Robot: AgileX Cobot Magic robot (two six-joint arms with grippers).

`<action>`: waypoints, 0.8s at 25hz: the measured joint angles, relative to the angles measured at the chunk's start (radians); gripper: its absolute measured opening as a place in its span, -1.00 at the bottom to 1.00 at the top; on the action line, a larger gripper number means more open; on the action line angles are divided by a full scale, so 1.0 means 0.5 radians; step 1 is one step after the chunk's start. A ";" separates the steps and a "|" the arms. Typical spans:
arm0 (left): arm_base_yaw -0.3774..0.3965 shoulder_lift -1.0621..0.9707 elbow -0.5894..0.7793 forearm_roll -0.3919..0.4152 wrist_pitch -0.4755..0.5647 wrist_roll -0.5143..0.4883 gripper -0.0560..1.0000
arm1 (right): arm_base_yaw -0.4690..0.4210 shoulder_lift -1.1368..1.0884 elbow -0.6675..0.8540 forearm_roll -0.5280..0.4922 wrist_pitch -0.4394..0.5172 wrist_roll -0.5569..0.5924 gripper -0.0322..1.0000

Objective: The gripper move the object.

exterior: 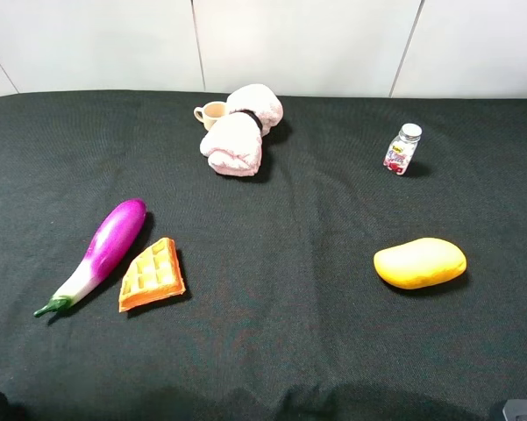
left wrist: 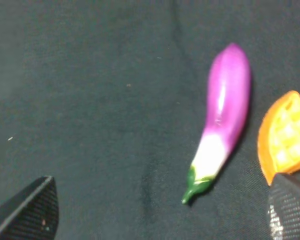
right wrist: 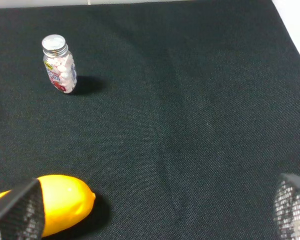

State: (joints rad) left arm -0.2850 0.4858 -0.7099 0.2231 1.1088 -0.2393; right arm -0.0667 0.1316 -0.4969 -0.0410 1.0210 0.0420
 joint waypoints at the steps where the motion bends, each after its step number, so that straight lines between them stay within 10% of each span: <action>1: 0.064 -0.061 0.019 0.000 0.017 0.011 0.75 | 0.000 0.000 0.000 0.000 0.000 0.000 0.41; 20: 0.552 -0.977 0.405 -0.358 -0.016 0.275 0.75 | 0.000 0.000 0.000 0.002 0.000 0.000 0.41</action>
State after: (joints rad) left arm -0.0089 -0.0026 -0.5076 0.0440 1.1008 -0.1018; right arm -0.0667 0.1316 -0.4969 -0.0401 1.0210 0.0420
